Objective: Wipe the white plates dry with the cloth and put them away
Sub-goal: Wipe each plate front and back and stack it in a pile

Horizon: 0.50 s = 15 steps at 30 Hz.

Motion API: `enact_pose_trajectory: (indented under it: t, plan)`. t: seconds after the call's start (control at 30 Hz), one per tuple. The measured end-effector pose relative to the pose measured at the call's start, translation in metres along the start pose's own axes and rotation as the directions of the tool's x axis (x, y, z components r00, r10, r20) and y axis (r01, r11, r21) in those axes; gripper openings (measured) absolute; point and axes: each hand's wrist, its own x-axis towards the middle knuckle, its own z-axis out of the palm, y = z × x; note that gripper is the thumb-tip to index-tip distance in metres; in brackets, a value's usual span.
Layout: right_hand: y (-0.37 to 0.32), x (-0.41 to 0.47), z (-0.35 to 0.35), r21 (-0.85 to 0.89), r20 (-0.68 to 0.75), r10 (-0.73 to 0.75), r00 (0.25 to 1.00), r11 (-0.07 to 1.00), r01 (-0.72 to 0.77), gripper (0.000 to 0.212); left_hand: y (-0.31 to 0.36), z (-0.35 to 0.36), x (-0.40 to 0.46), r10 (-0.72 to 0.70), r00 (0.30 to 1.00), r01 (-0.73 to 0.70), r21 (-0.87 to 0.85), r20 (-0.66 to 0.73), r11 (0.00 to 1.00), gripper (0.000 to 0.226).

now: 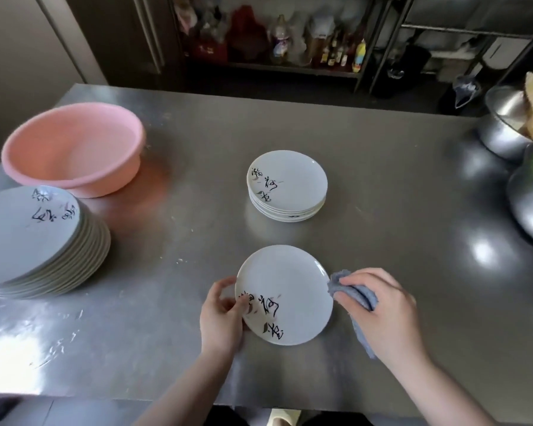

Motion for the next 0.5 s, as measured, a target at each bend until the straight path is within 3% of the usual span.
enact_pose_trajectory:
  t: [0.13,0.27,0.5]
  plan:
    - [0.008,0.002,0.015,0.034,0.053,0.015,0.998,0.999,-0.017,0.019,0.009,-0.002,0.002,0.023,0.999,-0.032,0.258,0.04,0.966,0.025]
    - [0.011,0.007,0.036,0.009,0.135,0.052,0.989,0.999,-0.054,0.022,0.027,-0.014,0.018,0.091,0.987,-0.152,0.582,0.133,0.799,0.016]
    - [0.005,0.056,0.08,-0.166,0.181,0.083,0.98,0.985,-0.053,0.027,0.046,-0.003,0.049,0.187,0.963,-0.269,0.622,0.195,0.736,0.018]
